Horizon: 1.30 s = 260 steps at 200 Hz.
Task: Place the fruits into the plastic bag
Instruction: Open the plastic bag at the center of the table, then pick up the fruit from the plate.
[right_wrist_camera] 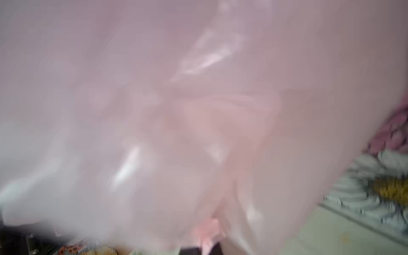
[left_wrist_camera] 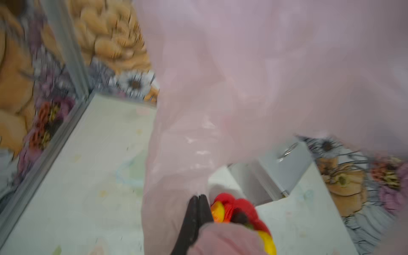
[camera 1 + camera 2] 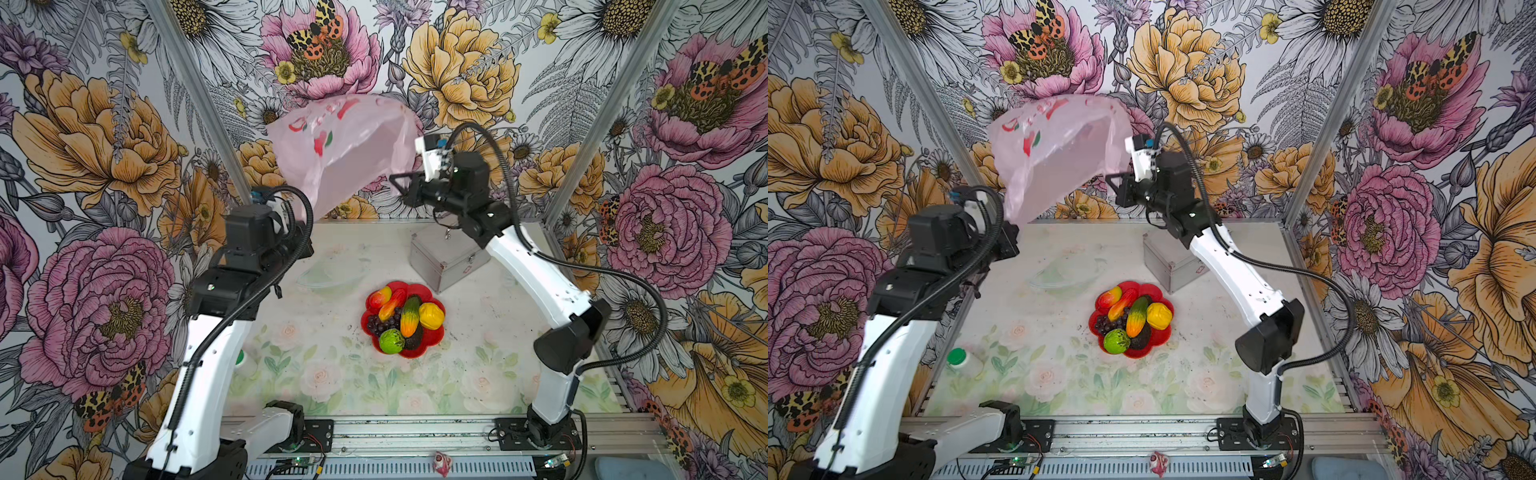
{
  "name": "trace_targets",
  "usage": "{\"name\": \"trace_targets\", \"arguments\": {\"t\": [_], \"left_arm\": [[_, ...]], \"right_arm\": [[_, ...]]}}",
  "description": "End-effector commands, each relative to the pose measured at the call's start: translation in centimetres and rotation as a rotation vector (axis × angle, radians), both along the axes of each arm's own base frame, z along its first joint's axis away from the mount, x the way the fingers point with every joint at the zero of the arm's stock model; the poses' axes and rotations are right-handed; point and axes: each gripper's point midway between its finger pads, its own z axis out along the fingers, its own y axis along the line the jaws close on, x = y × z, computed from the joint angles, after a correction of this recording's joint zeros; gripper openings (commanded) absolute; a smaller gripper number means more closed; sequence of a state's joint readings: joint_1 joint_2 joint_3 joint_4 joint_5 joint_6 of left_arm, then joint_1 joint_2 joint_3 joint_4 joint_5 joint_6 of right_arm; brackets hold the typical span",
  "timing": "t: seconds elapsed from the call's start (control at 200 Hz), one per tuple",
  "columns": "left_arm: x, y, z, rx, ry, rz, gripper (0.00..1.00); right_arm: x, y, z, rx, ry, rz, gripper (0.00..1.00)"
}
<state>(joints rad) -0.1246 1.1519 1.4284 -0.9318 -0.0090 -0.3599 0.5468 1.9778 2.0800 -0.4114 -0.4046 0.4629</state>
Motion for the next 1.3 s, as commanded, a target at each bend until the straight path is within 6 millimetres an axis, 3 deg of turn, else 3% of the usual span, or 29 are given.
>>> {"name": "trace_targets", "arguments": {"t": [0.0, 0.105, 0.17, 0.395, 0.58, 0.701, 0.841, 0.966, 1.076, 1.186, 1.296], "left_arm": [[-1.8, 0.1, -6.8, -0.148, 0.200, 0.069, 0.00], [-1.8, 0.7, -4.7, -0.162, 0.126, 0.093, 0.00], [-1.7, 0.8, -5.2, -0.179, 0.141, 0.095, 0.00], [-2.5, 0.1, -9.0, -0.250, 0.208, 0.114, 0.00], [-3.1, -0.3, -9.9, -0.284, 0.205, 0.127, 0.00], [-3.0, -0.7, -9.4, -0.293, 0.166, 0.126, 0.00], [-2.9, -1.7, -8.3, -0.277, 0.110, 0.106, 0.00], [-3.0, -2.4, -7.7, -0.257, 0.080, 0.090, 0.00], [-3.3, -2.7, -7.5, -0.255, 0.068, 0.082, 0.00], [-3.4, -3.1, -7.8, -0.254, 0.067, 0.071, 0.00], [-3.5, -3.7, -8.3, -0.251, 0.075, 0.054, 0.00]], "right_arm": [[-2.5, -0.4, -14.3, -0.258, 0.401, 0.008, 0.00], [-1.0, 0.2, -10.9, -0.248, 0.284, -0.010, 0.00], [-0.1, 0.7, -10.2, -0.215, 0.282, -0.010, 0.00], [0.6, 1.3, -12.1, -0.225, 0.322, -0.003, 0.00], [1.3, -0.1, -12.7, -0.241, 0.342, -0.040, 0.00], [1.7, -1.6, -12.7, -0.240, 0.361, -0.078, 0.00], [1.4, -2.9, -10.1, -0.216, 0.328, -0.098, 0.37], [0.0, -4.0, -6.4, -0.204, 0.256, -0.105, 0.52], [-1.7, -6.1, -3.3, -0.214, 0.196, -0.151, 0.65], [-3.6, -8.7, -1.1, -0.233, 0.158, -0.220, 0.88], [-5.6, -10.7, 0.6, -0.245, 0.144, -0.258, 0.92]]}}
